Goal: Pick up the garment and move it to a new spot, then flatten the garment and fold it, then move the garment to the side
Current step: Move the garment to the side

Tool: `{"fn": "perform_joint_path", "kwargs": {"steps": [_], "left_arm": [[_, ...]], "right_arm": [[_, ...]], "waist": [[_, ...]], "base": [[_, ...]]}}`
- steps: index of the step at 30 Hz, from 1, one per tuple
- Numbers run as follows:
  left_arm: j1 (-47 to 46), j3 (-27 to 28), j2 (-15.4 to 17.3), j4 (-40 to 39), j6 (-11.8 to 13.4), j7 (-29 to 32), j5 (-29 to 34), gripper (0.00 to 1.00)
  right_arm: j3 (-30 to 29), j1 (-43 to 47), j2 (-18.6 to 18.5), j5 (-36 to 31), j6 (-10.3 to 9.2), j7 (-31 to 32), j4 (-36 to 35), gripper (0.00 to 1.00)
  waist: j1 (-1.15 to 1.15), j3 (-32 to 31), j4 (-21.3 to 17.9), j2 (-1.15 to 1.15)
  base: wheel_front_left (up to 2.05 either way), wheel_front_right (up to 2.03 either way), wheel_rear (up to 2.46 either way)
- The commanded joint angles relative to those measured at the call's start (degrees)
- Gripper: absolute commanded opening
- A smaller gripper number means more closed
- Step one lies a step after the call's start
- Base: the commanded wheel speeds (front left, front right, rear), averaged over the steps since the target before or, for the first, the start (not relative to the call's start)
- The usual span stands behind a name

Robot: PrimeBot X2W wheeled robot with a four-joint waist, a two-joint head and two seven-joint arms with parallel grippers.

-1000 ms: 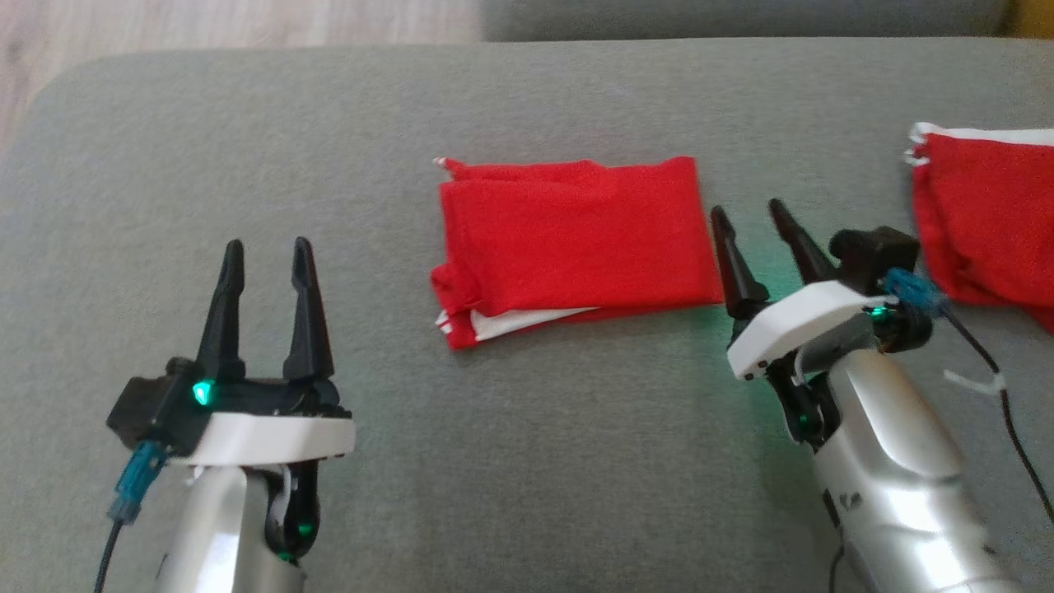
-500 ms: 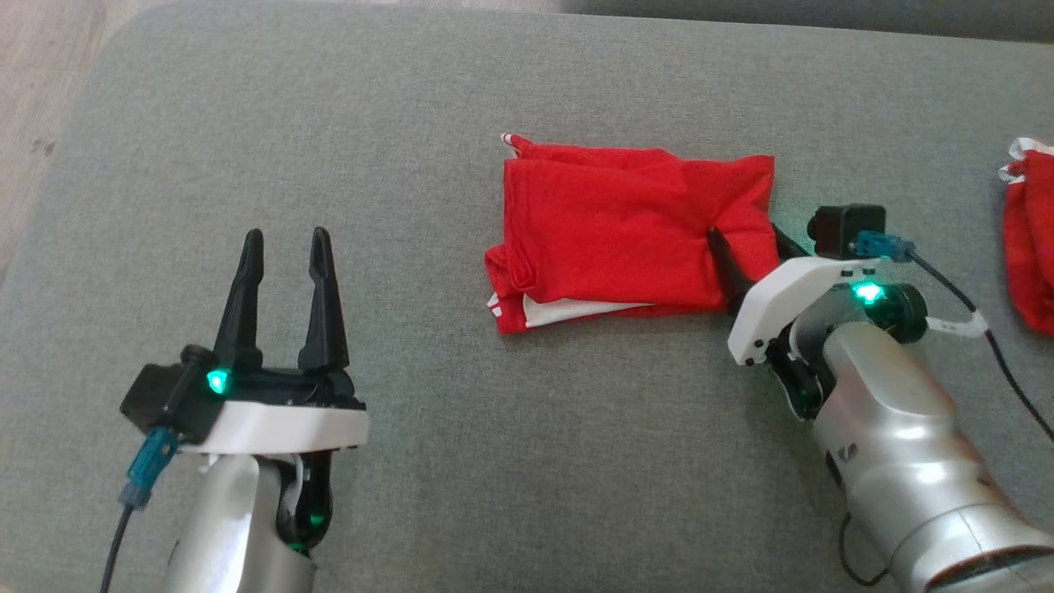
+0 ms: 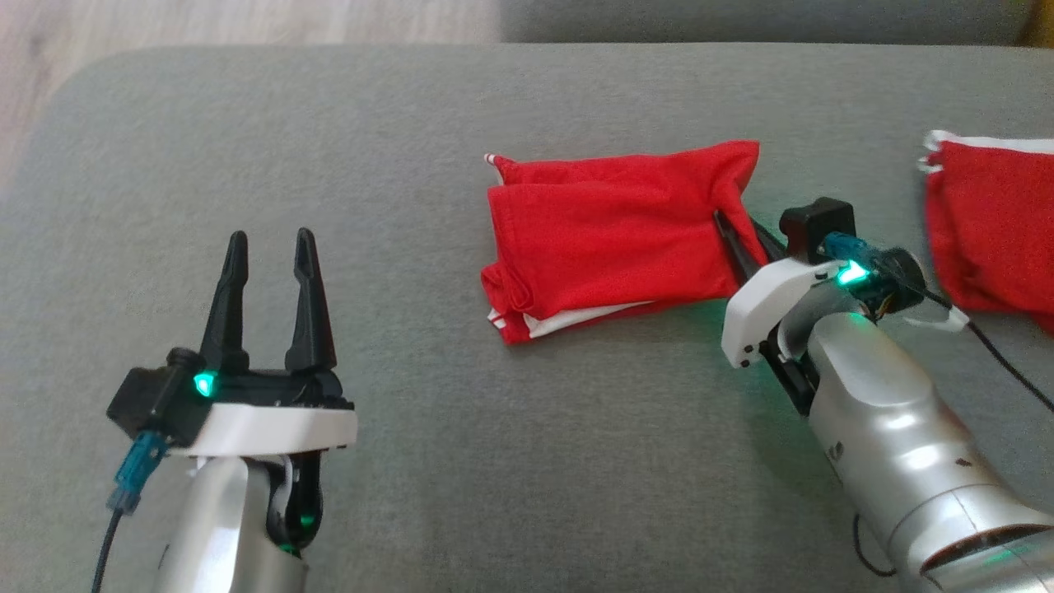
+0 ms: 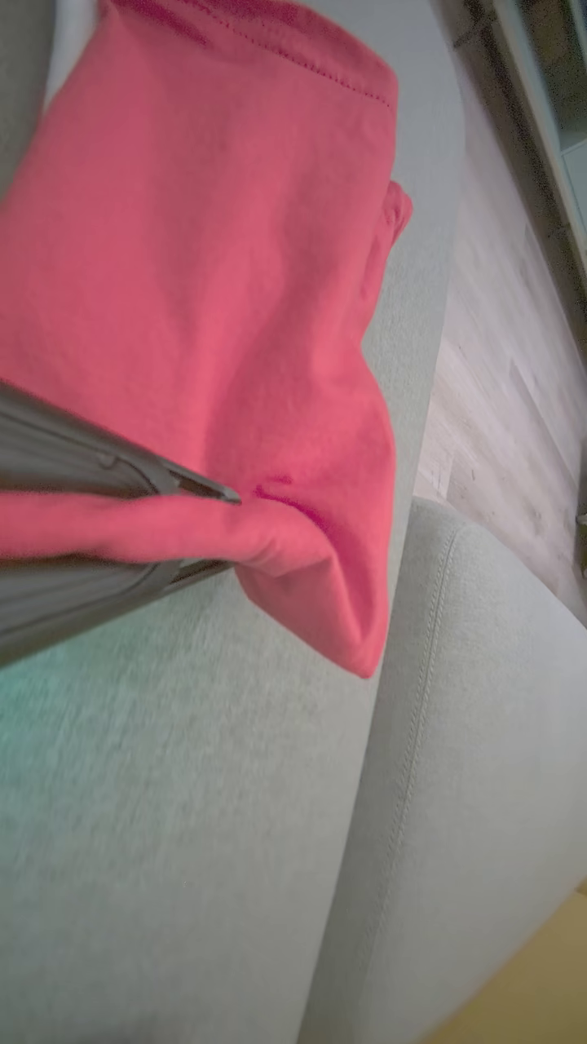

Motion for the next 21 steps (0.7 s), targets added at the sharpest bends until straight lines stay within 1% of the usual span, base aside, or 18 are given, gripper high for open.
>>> {"fn": "perform_joint_path", "kwargs": {"steps": [1,6,11,16,21], "left_arm": [[-0.5,2.1,0.5,-2.3,0.2,-0.3,0.6,1.00],[0.3,1.9,0.5,-3.0,0.2,-0.3,0.9,1.00],[0.6,1.5,0.5,-4.0,0.2,-0.3,1.2,1.00],[-0.4,1.0,0.5,-5.0,0.2,-0.3,1.7,1.00],[-2.2,0.4,0.5,-5.3,0.1,-0.3,2.0,1.00]], "right_arm": [[0.2,-1.8,0.5,-1.6,-0.04,-1.0,-1.4,0.00],[-0.6,-1.3,-1.3,-7.8,-0.04,-1.5,-3.5,0.00],[-0.7,-2.0,-4.6,-11.7,-0.04,-0.8,-5.6,0.00],[-0.8,-4.5,-9.6,-13.9,-0.04,1.2,-8.5,0.00],[-1.9,-6.9,-15.8,-14.4,-0.04,3.6,-11.0,0.00]], "waist": [[0.00,-1.2,-1.7,0.00],[0.00,-2.4,-4.7,0.00],[0.00,-2.6,-7.6,0.00],[0.00,-0.7,-9.9,0.00],[0.00,2.2,-10.8,0.00]], "base": [[0.00,0.00,0.00],[0.00,0.00,0.00],[0.00,0.00,0.00],[0.00,0.00,0.00],[0.00,0.00,0.00]]}}
